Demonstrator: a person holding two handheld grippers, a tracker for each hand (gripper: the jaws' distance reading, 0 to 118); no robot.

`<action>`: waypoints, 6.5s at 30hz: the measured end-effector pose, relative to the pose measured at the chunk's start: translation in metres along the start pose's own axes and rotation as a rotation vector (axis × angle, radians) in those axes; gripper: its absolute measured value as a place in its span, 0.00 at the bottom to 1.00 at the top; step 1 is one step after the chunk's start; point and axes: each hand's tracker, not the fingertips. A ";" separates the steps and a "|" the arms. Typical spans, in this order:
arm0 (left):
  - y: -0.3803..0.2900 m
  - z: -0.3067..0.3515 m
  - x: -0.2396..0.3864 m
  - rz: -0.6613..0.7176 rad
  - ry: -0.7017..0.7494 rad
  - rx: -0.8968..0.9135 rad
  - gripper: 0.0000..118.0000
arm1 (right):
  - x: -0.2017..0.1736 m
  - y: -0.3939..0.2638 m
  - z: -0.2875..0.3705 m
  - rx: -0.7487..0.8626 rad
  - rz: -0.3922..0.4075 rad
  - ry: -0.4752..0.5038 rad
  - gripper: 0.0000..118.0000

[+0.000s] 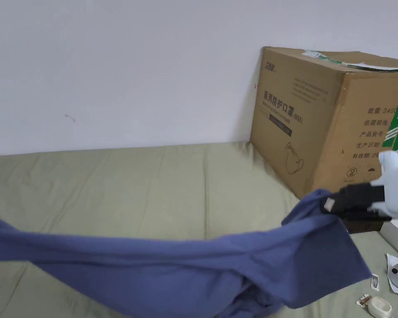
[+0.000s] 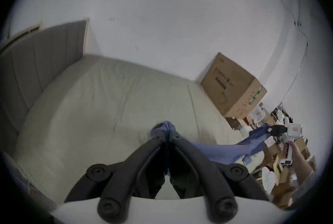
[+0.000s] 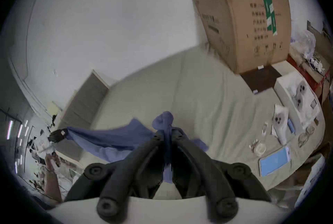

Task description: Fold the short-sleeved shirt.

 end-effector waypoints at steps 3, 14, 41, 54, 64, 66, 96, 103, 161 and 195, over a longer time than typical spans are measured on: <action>0.038 -0.001 0.014 -0.072 0.038 0.102 0.01 | -0.020 0.034 0.008 0.064 0.006 0.023 0.04; 0.162 -0.071 0.017 -0.110 0.072 0.208 0.01 | -0.079 0.167 -0.035 0.208 0.075 -0.032 0.04; -0.075 -0.206 -0.072 -0.127 0.158 -0.497 0.01 | 0.058 -0.042 -0.207 -0.241 0.185 -0.267 0.04; -0.224 -0.098 -0.115 0.052 0.127 -0.795 0.01 | 0.127 -0.232 -0.089 -0.466 -0.140 -0.189 0.04; -0.214 -0.078 -0.104 0.059 0.153 -0.686 0.89 | 0.094 -0.223 -0.088 -0.474 -0.048 -0.308 0.12; -0.211 -0.071 -0.102 0.146 0.135 -0.643 0.88 | 0.090 -0.220 -0.085 -0.431 -0.025 -0.308 0.66; -0.029 -0.377 -0.138 -0.040 0.147 -0.462 0.99 | 0.005 -0.109 -0.183 -0.073 0.093 -0.128 0.00; -0.064 -0.447 -0.159 -0.094 0.210 -0.562 0.89 | 0.047 -0.092 -0.216 -0.086 0.005 -0.186 0.00; 0.248 -0.086 0.016 -0.189 0.090 0.289 0.00 | -0.157 0.260 -0.051 0.535 0.325 -0.287 0.00; -0.093 -0.291 -0.114 -0.065 0.225 -0.496 0.00 | 0.089 -0.070 -0.297 -0.300 0.075 -0.384 0.00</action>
